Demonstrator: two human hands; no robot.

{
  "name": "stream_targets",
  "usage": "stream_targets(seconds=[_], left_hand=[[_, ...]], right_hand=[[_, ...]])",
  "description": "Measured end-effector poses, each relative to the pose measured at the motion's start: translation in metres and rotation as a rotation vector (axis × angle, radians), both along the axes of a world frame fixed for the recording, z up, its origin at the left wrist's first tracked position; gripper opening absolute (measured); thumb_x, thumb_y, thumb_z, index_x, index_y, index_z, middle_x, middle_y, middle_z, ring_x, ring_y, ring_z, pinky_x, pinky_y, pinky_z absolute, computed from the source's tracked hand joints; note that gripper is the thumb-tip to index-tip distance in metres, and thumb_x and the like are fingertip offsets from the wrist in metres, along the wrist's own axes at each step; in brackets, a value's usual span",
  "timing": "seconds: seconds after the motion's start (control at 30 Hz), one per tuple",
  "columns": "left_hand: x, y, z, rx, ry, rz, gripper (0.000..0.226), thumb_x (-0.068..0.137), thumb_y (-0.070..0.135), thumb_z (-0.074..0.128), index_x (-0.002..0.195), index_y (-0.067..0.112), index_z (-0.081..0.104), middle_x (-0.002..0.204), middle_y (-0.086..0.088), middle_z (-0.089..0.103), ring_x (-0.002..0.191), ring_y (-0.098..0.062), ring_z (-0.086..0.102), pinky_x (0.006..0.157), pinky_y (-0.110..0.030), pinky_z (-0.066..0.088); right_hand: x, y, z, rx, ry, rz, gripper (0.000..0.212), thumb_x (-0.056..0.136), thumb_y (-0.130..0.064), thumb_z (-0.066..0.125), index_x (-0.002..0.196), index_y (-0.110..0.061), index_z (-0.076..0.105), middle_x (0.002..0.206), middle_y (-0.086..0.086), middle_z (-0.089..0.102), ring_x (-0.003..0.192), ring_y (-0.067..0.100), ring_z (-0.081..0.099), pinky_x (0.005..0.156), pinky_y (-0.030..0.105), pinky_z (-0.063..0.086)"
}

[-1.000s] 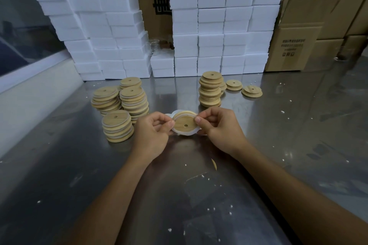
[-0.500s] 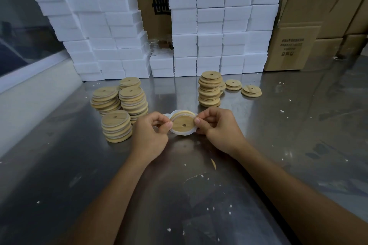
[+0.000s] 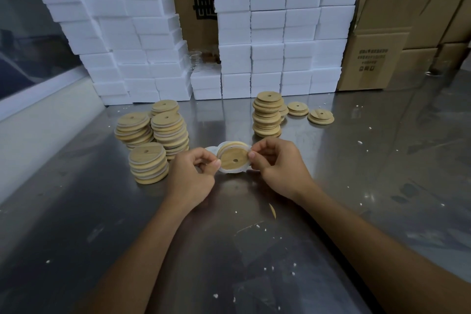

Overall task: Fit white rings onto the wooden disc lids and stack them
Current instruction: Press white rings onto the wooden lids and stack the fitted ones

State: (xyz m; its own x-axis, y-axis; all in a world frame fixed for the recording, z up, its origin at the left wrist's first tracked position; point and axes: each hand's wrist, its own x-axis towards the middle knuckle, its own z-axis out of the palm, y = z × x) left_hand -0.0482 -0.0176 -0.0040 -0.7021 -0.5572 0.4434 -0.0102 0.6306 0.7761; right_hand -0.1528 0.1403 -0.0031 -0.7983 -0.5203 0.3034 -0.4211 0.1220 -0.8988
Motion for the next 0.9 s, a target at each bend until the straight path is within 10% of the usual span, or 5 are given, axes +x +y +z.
stream_targets(seconds=[0.2,0.47,0.9], left_hand=[[0.002,0.004,0.000,-0.178,0.094,0.018,0.021,0.076,0.002,0.073,0.076,0.020,0.064,0.069,0.016,0.062,0.065,0.003,0.057,0.059,-0.007,0.039],[0.000,0.014,0.004,-0.405,0.208,-0.086,0.002,0.086,0.016,0.063,0.086,0.014,0.065,0.082,0.007,0.064,0.076,-0.008,0.058,0.066,-0.020,0.045],[-0.001,0.009,0.007,-0.174,0.179,-0.059,0.023,0.079,0.005,0.075,0.075,0.026,0.067,0.075,0.016,0.069,0.073,-0.003,0.067,0.067,-0.025,0.056]], right_hand=[[0.006,0.002,0.001,0.038,0.230,0.000,0.012,0.091,-0.010,0.068,0.087,-0.021,0.064,0.079,-0.013,0.067,0.078,0.002,0.066,0.069,0.015,0.053],[0.012,0.003,0.004,0.073,0.475,0.059,0.006,0.091,-0.007,0.066,0.097,-0.008,0.065,0.086,-0.001,0.069,0.079,0.012,0.066,0.074,0.030,0.056],[0.006,0.001,0.002,0.058,0.287,0.089,0.007,0.091,-0.016,0.071,0.097,-0.014,0.069,0.092,-0.007,0.072,0.087,0.003,0.069,0.079,0.017,0.057]])
